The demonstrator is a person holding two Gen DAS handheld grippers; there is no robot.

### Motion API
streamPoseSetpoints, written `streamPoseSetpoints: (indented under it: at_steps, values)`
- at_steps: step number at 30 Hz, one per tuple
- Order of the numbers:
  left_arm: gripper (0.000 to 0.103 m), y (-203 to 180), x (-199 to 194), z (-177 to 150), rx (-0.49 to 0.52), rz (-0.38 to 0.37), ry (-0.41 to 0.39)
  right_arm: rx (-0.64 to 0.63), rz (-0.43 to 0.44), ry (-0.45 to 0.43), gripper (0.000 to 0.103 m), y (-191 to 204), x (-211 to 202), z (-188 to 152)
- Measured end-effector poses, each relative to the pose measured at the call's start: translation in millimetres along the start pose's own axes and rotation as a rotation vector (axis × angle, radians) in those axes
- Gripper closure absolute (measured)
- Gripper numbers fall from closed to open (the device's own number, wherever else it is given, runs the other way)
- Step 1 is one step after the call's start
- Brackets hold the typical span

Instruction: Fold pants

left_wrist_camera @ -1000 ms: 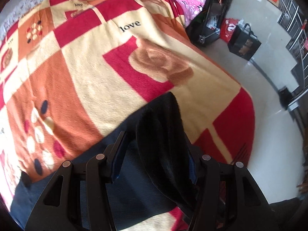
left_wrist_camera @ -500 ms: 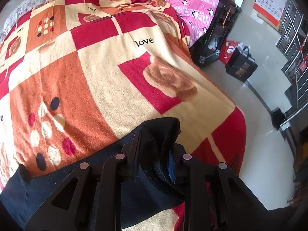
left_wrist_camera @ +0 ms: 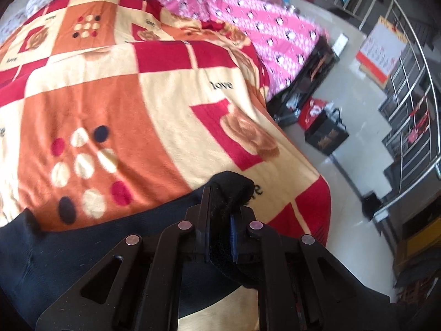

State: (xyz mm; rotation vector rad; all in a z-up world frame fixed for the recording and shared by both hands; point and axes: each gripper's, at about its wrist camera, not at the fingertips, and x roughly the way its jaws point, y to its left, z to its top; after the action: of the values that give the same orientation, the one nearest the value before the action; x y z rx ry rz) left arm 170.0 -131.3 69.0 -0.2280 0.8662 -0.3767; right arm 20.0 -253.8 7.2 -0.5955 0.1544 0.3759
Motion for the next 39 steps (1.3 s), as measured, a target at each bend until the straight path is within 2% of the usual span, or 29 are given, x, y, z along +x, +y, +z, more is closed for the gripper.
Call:
streamPoseSetpoints:
  at_steps: [6, 14, 20, 21, 22, 24, 25, 26, 28, 30, 31, 33, 35, 38, 39]
  values:
    - [0.094, 50.0, -28.2, -11.2, -0.052, -0.011, -0.034, -0.064, 0.096, 0.004, 0.095, 37.0, 0.0, 32.6]
    - [0.094, 131.6, -70.3, -35.9, -0.101, 0.05, -0.033, -0.106, 0.238, 0.012, 0.095, 106.1, 10.6, 75.9]
    - [0.094, 172.2, -76.9, -53.7, -0.155, 0.06, -0.026, -0.142, 0.301, 0.012, 0.095, 150.7, 16.3, 96.1]
    - [0.091, 175.1, -74.4, -55.5, -0.152, 0.072, -0.019, -0.146, 0.304, 0.016, 0.095, 154.0, 19.5, 97.3]
    - [0.08, 178.7, -71.7, -57.1, -0.154, 0.101, -0.011, -0.149, 0.306, 0.025, 0.095, 158.9, 22.6, 97.8]
    - [0.068, 188.4, -71.9, -59.9, -0.186, 0.124, -0.011, -0.163, 0.317, 0.039, 0.094, 168.3, 26.8, 95.9]
    - [0.068, 190.8, -74.6, -60.4, -0.201, 0.12, -0.019, -0.171, 0.335, 0.046, 0.09, 171.4, 27.4, 94.3]
    - [0.068, 193.4, -79.4, -61.2, -0.216, 0.132, -0.029, -0.155, 0.352, 0.036, 0.085, 170.6, 24.9, 92.4]
    - [0.068, 196.3, -92.8, -62.8, -0.238, 0.206, -0.064, -0.105, 0.421, 0.001, 0.062, 160.8, 14.5, 90.5]
    - [0.068, 194.3, -111.7, -65.6, -0.261, 0.262, -0.13, -0.041, 0.477, -0.04, 0.059, 145.6, 0.9, 88.7]
    - [0.068, 190.2, -119.6, -67.4, -0.265, 0.266, -0.156, -0.006, 0.513, -0.059, 0.059, 134.5, -5.1, 87.9]
    - [0.068, 176.6, -129.5, -72.2, -0.247, 0.239, -0.211, 0.056, 0.563, -0.075, 0.059, 108.6, -11.5, 86.8]
    - [0.064, 154.3, -130.7, -79.4, -0.202, 0.186, -0.248, 0.12, 0.578, -0.076, 0.058, 72.0, -9.1, 82.7]
    - [0.064, 120.1, -110.9, -84.6, -0.105, 0.111, -0.227, 0.211, 0.6, -0.021, 0.05, 6.2, 11.3, 69.2]
    - [0.064, 111.9, -102.8, -85.0, -0.073, 0.109, -0.212, 0.231, 0.595, -0.013, 0.048, -12.3, 17.8, 63.9]
